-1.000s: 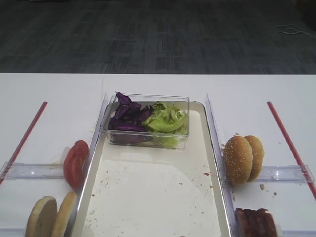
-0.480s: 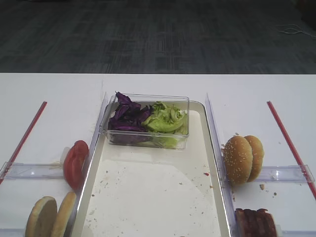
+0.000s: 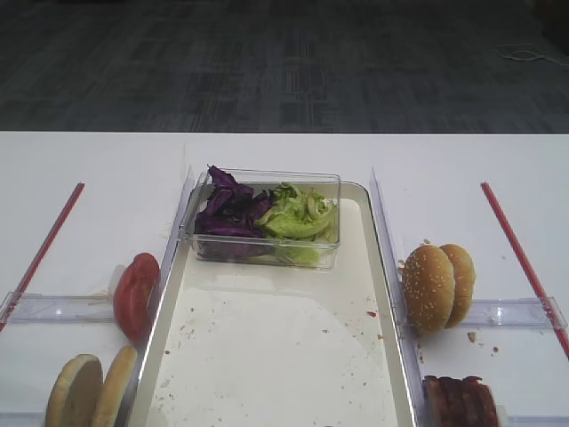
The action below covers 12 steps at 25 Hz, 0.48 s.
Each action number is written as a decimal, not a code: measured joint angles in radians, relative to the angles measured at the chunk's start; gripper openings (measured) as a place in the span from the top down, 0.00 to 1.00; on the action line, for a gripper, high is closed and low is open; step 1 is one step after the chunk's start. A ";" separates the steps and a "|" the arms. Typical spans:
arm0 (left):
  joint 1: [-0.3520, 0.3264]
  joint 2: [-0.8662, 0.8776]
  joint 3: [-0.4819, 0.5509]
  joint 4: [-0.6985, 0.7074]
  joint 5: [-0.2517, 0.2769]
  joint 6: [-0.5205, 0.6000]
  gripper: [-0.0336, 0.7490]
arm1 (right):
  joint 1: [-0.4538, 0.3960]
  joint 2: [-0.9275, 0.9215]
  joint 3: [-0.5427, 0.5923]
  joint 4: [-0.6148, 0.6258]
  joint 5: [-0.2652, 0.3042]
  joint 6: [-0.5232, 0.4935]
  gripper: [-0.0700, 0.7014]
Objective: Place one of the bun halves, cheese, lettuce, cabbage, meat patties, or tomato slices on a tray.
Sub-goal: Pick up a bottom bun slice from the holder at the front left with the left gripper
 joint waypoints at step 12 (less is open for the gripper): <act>0.000 0.162 -0.072 0.000 -0.090 -0.028 0.33 | 0.000 0.000 0.000 0.000 0.000 0.000 0.12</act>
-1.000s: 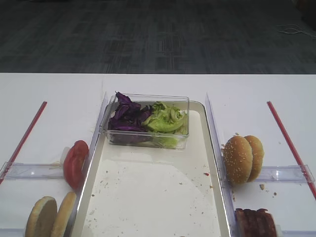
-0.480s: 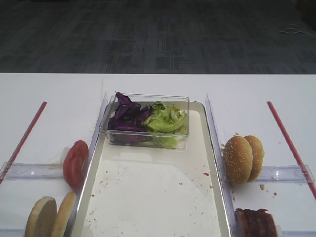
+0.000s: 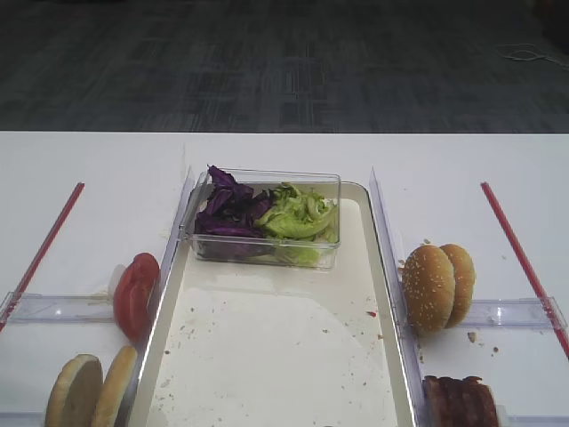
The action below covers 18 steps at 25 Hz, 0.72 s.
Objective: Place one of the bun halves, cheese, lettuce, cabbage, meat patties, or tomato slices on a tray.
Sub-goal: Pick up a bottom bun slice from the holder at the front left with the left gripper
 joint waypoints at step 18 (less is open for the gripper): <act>-0.066 0.113 -0.106 -0.083 -0.026 0.000 0.33 | 0.000 0.000 0.000 0.000 0.000 0.000 0.12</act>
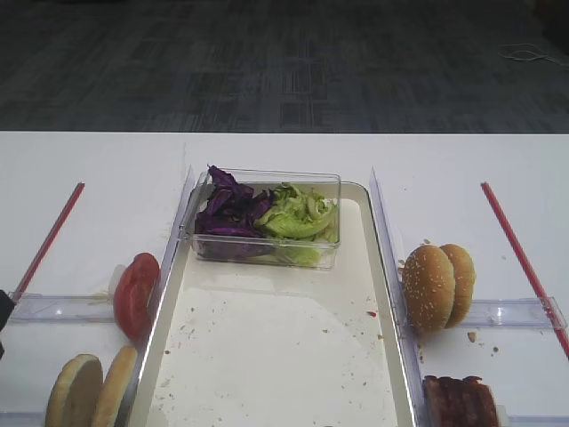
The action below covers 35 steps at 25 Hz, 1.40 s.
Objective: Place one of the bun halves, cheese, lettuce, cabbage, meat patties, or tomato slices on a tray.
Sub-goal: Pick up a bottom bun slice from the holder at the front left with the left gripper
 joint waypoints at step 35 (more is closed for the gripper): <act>-0.717 0.076 -0.078 0.075 -0.095 -0.542 0.33 | 0.000 0.000 0.000 0.000 -0.004 0.004 0.12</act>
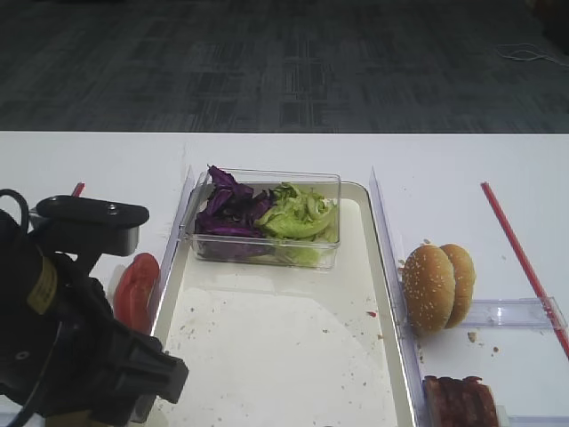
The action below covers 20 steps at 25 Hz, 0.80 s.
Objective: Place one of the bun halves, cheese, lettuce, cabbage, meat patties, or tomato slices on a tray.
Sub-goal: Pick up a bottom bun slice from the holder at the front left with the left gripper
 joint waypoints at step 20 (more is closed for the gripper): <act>0.000 0.160 -0.007 0.119 -0.049 -0.034 0.46 | 0.000 0.000 0.000 0.000 0.000 0.000 0.12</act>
